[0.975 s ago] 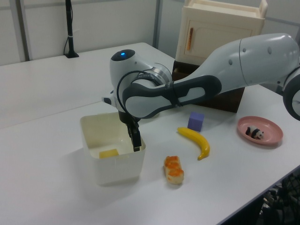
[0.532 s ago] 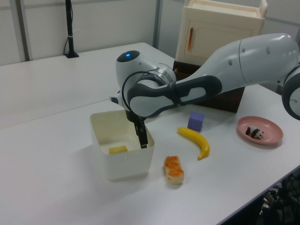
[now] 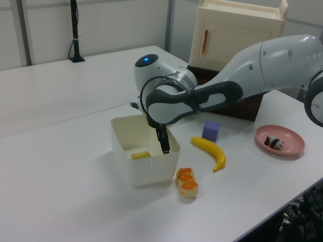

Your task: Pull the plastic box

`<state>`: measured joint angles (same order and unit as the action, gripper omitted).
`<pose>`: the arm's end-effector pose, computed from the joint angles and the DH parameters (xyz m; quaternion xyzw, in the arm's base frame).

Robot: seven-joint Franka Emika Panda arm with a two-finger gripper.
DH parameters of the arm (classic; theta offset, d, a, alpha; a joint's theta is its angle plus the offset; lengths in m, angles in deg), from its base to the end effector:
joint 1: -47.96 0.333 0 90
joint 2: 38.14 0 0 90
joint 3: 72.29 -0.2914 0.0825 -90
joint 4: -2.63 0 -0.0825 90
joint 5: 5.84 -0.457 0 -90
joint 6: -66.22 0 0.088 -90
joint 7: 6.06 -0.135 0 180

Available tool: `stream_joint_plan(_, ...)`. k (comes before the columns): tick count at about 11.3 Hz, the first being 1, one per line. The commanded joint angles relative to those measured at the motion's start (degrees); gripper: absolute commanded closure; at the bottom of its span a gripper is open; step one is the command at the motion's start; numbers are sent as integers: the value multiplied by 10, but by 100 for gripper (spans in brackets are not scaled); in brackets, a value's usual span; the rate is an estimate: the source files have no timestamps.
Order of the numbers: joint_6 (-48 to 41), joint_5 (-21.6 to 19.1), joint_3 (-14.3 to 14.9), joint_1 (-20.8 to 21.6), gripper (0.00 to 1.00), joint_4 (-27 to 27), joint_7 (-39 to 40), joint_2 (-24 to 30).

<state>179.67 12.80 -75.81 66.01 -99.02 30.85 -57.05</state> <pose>0.6441 0.2228 0.2796 0.8253 0.5451 -0.0778 0.1251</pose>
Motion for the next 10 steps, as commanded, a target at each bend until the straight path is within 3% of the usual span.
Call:
stream_joint_plan(1, -8, 11, 4, 4, 0, -8, -67, 21)
stream_joint_plan(3, -7, 2, 4, 3, 0, 41, -154, 21)
stream_joint_plan(5, -7, -13, 0, 3, 0, 75, -289, 38)
stream_joint_plan(7, -11, -52, 0, 1, 0, 81, -391, 71)
stream_joint_plan(9, -74, -79, -7, -52, 0, 80, -445, 121)
stream_joint_plan(10, -89, -111, -11, -89, 0, 82, -458, 140)
